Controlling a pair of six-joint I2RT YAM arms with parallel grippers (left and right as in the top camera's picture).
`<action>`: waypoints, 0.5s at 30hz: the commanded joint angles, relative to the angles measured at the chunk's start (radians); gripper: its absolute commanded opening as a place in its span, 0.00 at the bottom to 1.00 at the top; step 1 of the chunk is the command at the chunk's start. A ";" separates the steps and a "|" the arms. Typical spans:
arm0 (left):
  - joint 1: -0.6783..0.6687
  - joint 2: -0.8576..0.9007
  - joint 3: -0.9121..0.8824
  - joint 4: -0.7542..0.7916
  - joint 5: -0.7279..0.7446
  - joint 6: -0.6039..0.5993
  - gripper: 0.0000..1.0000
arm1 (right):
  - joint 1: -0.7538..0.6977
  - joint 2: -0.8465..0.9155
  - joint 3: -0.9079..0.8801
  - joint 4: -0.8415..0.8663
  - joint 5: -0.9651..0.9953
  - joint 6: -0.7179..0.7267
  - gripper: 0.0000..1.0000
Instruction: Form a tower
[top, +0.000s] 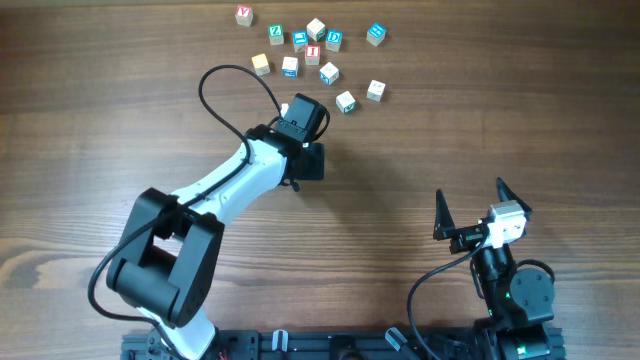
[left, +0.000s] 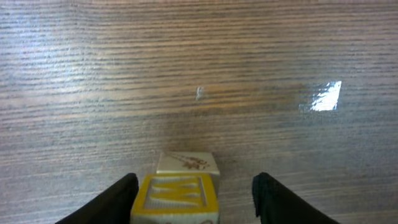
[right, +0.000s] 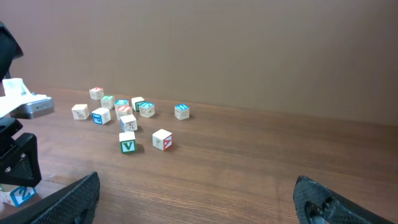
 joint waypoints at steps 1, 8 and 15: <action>-0.003 0.054 -0.010 0.006 -0.017 0.008 0.59 | -0.004 -0.005 -0.001 0.005 -0.013 -0.005 1.00; -0.003 0.071 -0.010 0.034 -0.018 0.009 0.47 | -0.004 -0.005 -0.001 0.005 -0.013 -0.005 1.00; -0.003 0.071 -0.010 0.035 -0.018 0.009 0.42 | -0.004 -0.005 -0.001 0.005 -0.013 -0.005 1.00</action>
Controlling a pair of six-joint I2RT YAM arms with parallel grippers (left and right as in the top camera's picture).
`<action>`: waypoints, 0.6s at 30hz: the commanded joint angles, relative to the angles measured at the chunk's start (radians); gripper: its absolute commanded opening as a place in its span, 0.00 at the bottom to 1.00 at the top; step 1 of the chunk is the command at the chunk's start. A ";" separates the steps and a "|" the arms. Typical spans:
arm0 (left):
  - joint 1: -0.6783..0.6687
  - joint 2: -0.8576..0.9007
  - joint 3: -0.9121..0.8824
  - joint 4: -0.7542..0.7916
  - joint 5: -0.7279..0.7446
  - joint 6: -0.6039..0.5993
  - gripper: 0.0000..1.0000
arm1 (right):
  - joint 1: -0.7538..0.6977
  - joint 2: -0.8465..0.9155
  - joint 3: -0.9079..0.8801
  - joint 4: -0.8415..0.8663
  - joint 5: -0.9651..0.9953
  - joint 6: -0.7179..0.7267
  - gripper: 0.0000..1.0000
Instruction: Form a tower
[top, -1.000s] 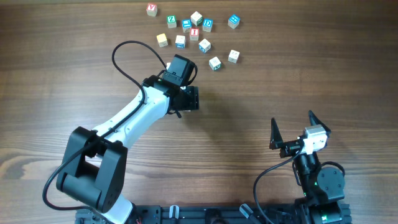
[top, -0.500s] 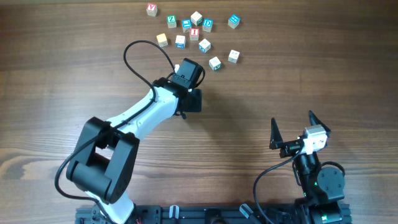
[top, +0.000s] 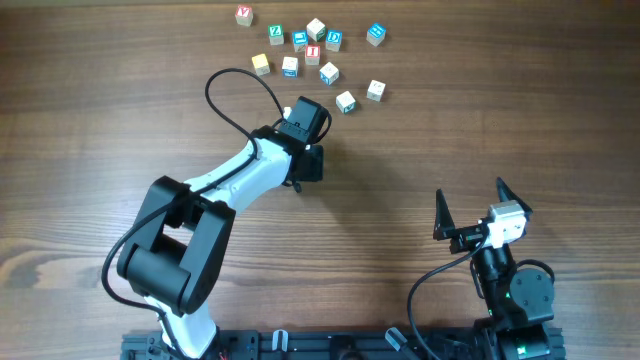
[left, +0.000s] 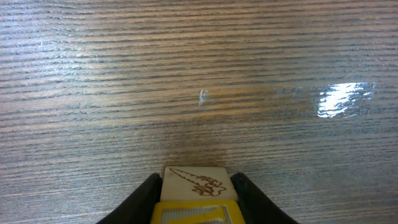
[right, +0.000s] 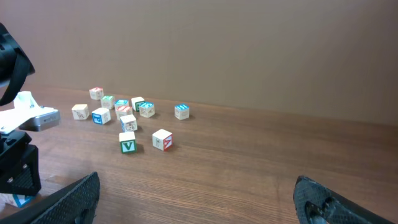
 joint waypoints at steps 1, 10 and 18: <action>-0.003 0.013 -0.008 0.003 -0.017 0.005 0.58 | -0.004 -0.005 -0.001 0.005 -0.013 -0.005 1.00; 0.073 0.011 0.085 0.050 -0.017 0.006 0.72 | -0.004 -0.005 -0.001 0.005 -0.013 -0.005 1.00; 0.380 0.011 0.194 0.053 -0.018 0.005 0.93 | -0.004 -0.005 -0.001 0.005 -0.013 -0.005 1.00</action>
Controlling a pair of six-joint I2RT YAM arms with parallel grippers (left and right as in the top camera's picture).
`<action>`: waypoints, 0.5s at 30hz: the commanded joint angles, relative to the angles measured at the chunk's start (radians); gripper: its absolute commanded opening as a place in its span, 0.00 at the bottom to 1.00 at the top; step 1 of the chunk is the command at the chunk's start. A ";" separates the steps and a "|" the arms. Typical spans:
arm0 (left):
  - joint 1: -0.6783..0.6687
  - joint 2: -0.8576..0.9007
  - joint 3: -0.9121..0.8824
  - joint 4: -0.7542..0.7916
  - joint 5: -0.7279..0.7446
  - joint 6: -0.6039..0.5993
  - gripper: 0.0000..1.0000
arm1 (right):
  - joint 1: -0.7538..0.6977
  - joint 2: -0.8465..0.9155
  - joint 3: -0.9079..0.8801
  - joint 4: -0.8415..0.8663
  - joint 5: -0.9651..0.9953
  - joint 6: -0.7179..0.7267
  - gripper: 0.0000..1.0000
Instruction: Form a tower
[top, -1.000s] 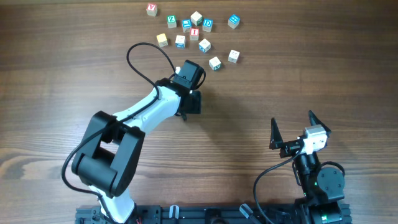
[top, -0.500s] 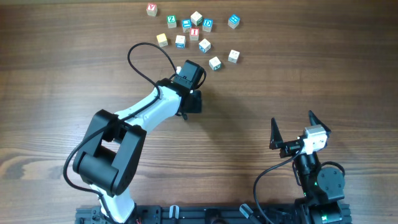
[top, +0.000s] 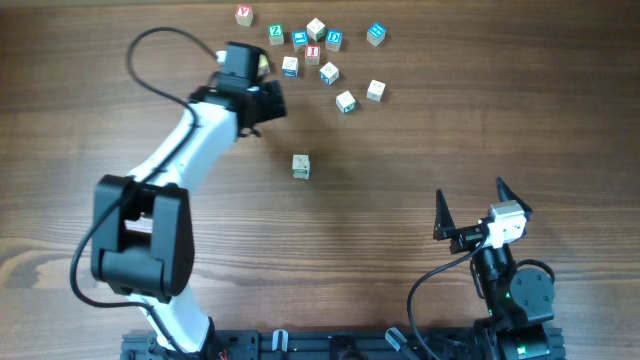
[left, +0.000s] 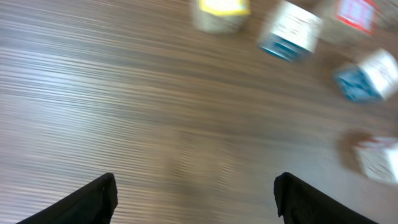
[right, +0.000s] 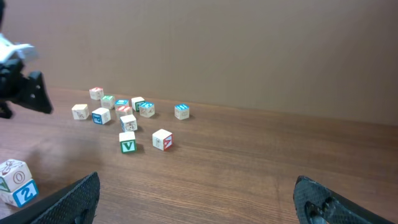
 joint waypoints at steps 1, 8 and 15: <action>0.137 0.009 0.010 -0.024 -0.018 0.005 1.00 | -0.004 -0.005 -0.001 0.005 -0.013 -0.005 1.00; 0.298 0.009 0.010 -0.035 -0.017 0.005 1.00 | -0.004 -0.005 -0.001 0.005 -0.013 -0.005 1.00; 0.298 0.009 0.010 -0.035 -0.017 0.005 1.00 | -0.004 -0.005 -0.001 0.005 -0.013 -0.005 1.00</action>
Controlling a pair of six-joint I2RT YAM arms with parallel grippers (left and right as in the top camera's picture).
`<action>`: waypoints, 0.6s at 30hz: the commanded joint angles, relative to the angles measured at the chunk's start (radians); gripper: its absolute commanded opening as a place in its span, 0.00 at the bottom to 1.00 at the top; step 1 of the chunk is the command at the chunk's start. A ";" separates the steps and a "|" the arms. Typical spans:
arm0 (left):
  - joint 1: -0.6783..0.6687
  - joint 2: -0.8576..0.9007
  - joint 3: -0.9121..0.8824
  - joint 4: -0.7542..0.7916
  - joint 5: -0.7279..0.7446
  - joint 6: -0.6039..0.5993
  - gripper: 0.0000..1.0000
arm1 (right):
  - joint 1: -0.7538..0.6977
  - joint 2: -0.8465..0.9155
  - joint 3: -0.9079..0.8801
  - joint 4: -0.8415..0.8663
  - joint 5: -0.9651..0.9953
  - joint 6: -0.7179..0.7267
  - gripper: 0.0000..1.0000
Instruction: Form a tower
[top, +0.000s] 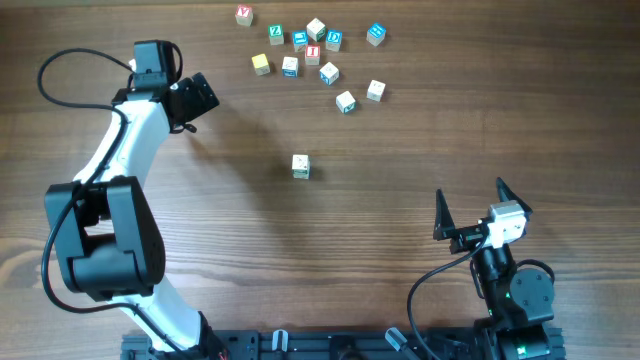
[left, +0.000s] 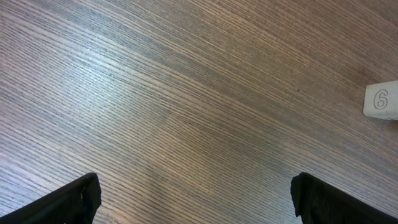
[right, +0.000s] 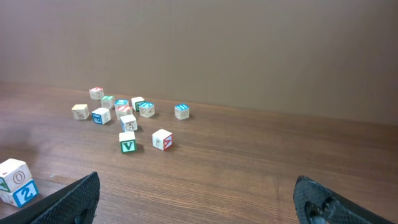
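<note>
A stack of two lettered blocks (top: 300, 166) stands near the middle of the wooden table; in the right wrist view the stack (right: 13, 182) sits at the lower left, a block marked 0 on one marked 2. My left gripper (top: 203, 93) is open and empty at the far left, well away from the stack. Its wrist view shows the left gripper (left: 198, 199) over bare wood, with a white block marked 6 (left: 380, 101) at the right edge. My right gripper (top: 470, 200) rests open and empty at the near right.
Several loose blocks (top: 315, 50) lie scattered at the far edge of the table, right of my left gripper; the right wrist view shows the same cluster (right: 121, 112) in front of a brown wall. A black cable loops from the left arm.
My left gripper, still open, has moved from beside the loose blocks further left. The two-block stack and my right arm have not moved.
My left gripper's jaws stood loosely around a yellow-faced block sitting on another block at the table's middle, then close against it. Half a second ago the gripper was open up by the loose blocks, the stack left standing alone. Now it is further left.
</note>
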 joint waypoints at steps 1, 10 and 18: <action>0.002 0.009 0.010 0.000 -0.006 0.005 1.00 | -0.004 -0.005 -0.001 0.005 -0.013 -0.005 1.00; 0.002 0.009 0.010 -0.001 -0.006 0.005 1.00 | -0.004 -0.005 -0.001 0.005 -0.013 -0.005 1.00; 0.002 0.009 0.010 0.000 -0.006 0.005 1.00 | -0.004 -0.005 0.007 0.152 -0.177 0.031 1.00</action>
